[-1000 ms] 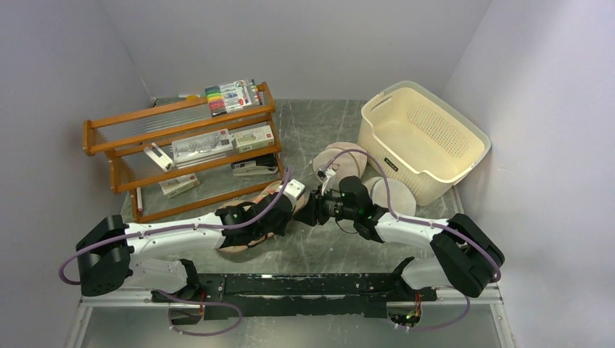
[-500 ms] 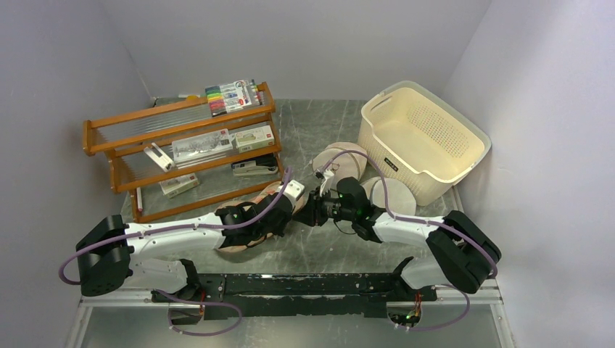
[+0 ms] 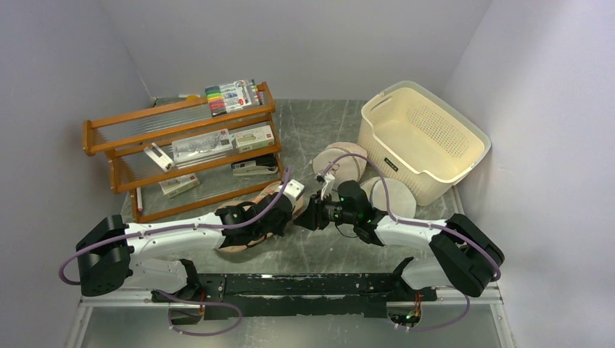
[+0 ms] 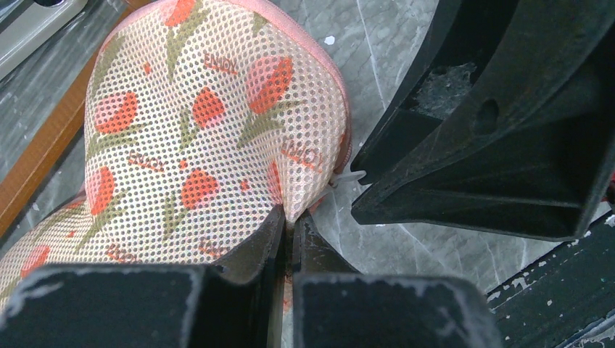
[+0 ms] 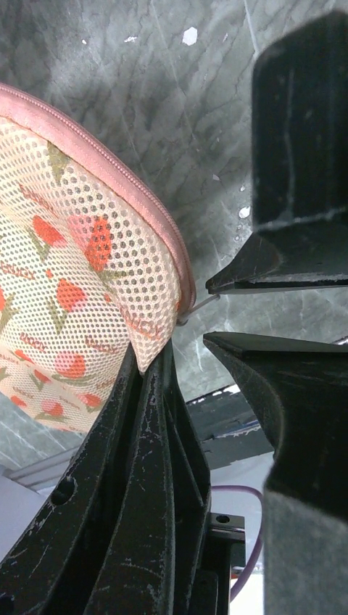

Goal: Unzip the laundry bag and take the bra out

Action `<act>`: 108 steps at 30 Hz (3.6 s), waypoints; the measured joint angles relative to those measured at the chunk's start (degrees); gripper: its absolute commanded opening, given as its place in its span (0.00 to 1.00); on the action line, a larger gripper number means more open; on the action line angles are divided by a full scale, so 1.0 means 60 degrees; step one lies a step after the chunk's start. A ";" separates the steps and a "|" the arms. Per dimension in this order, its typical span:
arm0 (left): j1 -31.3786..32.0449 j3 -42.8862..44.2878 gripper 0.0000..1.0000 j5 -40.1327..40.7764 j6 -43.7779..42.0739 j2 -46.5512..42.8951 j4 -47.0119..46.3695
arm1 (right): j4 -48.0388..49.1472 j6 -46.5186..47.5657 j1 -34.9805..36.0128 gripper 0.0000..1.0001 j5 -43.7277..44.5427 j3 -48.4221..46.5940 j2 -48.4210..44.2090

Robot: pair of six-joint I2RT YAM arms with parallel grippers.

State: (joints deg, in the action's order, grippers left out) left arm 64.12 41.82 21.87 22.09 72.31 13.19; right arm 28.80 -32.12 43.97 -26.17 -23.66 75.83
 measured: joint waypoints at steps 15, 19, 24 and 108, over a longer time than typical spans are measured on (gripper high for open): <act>-0.0018 0.0000 0.07 -0.0015 0.0007 0.0000 -0.0015 | 0.0215 -0.0153 0.0007 0.21 0.0004 0.0000 0.0098; -0.0022 0.0000 0.07 -0.0036 0.0004 0.0000 -0.0011 | 0.0291 -0.0189 0.0022 0.17 0.0000 -0.0044 0.0368; -0.0029 0.0000 0.07 -0.0051 0.0004 0.0000 -0.0015 | 0.0240 -0.0233 0.0029 0.02 0.0066 -0.0127 0.0466; -0.0025 0.1016 0.07 -0.3264 0.0441 0.2743 -0.1541 | -0.4138 0.1002 -0.0805 0.00 0.4783 -0.0299 -0.1217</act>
State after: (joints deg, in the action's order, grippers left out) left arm 63.96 47.92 2.28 24.73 88.77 3.95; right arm 3.97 -26.11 39.13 2.52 -25.45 68.53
